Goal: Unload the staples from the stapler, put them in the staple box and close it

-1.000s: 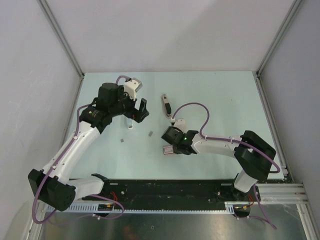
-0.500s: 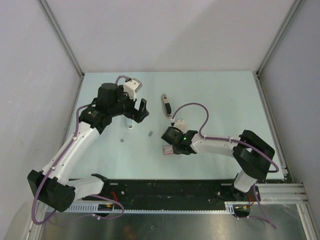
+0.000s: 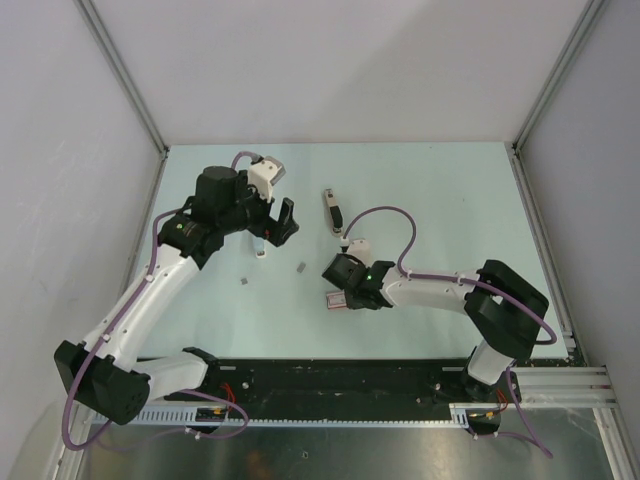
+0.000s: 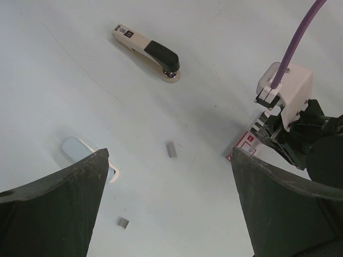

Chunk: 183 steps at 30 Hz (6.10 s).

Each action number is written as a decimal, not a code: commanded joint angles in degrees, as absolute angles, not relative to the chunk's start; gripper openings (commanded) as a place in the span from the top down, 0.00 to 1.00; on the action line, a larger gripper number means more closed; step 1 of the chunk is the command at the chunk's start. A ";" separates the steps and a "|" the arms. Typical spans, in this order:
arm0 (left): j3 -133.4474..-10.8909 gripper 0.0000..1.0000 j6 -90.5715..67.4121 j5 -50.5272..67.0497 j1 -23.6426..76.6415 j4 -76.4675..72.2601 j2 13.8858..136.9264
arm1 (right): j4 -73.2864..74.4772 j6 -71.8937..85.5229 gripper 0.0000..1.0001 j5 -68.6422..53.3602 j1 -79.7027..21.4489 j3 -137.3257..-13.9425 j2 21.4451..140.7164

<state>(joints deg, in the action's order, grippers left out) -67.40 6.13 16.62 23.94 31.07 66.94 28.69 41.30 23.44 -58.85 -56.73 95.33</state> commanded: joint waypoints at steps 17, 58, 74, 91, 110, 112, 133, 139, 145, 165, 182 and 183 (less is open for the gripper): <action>-67.28 0.00 9.46 16.08 24.85 30.67 65.06 | 27.29 39.65 0.67 23.91 -58.46 -58.69 93.24; -67.13 0.01 9.79 15.55 25.31 31.13 65.05 | 28.40 37.66 1.00 14.74 -58.72 -53.26 88.63; -67.42 0.01 10.06 15.32 25.30 31.26 65.14 | 24.83 33.68 1.00 10.09 -53.91 -53.26 91.55; -66.90 0.00 9.75 15.94 25.40 31.23 64.89 | 24.40 33.45 1.00 9.94 -53.07 -53.34 89.05; -66.67 0.01 9.97 16.00 25.49 31.23 64.60 | 25.22 33.69 1.00 6.81 -55.66 -51.37 88.73; -66.74 0.01 9.94 16.00 25.49 31.28 64.73 | 24.94 33.32 1.00 6.38 -55.35 -51.34 89.07; -66.71 0.01 10.28 15.93 25.62 31.33 65.04 | 20.99 29.64 1.00 1.51 -50.07 -51.99 92.25; -66.48 0.00 10.36 15.91 25.81 31.24 64.89 | 20.93 29.32 1.00 1.43 -49.78 -52.80 92.72; -66.23 0.01 10.49 15.82 25.92 31.28 64.48 | 20.79 29.26 1.00 0.78 -48.86 -52.99 93.26; -65.74 0.01 14.60 6.82 26.06 32.32 73.06 | 14.61 30.36 0.49 1.17 -50.17 -60.41 85.04; -65.28 0.00 9.02 20.41 6.56 33.84 65.67 | 31.53 53.64 0.48 26.46 -57.74 -90.35 115.30; -65.12 0.00 8.90 21.10 5.70 33.92 65.05 | 34.62 54.42 0.48 27.82 -58.31 -93.95 117.94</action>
<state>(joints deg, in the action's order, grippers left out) -65.93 9.17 15.03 9.32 33.63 68.23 24.10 47.11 18.11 -56.53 -82.98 111.20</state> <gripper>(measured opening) 0.994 0.523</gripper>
